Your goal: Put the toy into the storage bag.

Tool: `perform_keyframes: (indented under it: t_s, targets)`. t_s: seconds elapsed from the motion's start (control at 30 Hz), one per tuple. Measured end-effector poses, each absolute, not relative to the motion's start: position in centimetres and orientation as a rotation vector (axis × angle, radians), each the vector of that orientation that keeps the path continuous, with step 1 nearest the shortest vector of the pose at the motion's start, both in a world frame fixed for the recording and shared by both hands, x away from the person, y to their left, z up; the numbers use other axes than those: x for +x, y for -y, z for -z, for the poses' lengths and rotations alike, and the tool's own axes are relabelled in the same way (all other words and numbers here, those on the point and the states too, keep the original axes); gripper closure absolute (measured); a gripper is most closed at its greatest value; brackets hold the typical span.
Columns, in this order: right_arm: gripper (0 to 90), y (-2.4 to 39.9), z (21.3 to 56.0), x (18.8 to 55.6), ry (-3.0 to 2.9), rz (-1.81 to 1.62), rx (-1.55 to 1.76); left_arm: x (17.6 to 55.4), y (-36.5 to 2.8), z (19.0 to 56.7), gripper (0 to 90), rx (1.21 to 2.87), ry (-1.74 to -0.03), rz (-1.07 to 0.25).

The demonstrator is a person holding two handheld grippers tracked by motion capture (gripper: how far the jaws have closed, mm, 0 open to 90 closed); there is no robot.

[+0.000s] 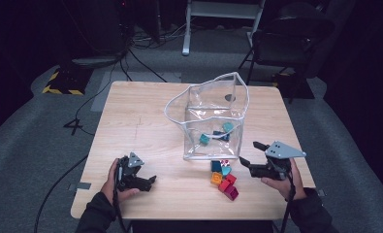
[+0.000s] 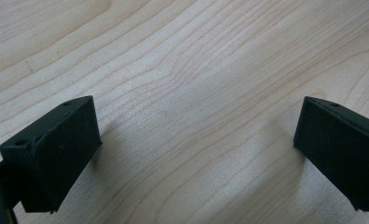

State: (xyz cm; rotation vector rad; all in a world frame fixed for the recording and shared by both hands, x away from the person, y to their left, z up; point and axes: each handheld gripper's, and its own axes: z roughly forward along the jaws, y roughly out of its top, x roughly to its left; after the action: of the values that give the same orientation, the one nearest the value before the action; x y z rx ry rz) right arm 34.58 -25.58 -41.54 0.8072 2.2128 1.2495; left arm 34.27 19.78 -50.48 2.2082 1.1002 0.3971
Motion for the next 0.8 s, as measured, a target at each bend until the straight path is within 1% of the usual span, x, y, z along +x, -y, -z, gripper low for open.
perform_keyframes:
  t_s: [0.3, 0.47, 0.8]
  targets:
    - [25.6, 25.7, 45.8, 33.6, -2.444, -1.253, 0.713, 34.3, -19.8, 50.5, 0.6, 2.21, -1.098, -0.399]
    - [27.5, 25.3, 46.8, 33.2, -2.509, -1.207, 0.64, 34.3, -19.8, 50.5, 0.6, 2.21, -1.098, -0.399]
    - [35.2, 24.6, 48.1, 33.5, -2.542, -1.186, 0.637, 34.3, -19.8, 50.5, 0.6, 2.21, -1.098, -0.399]
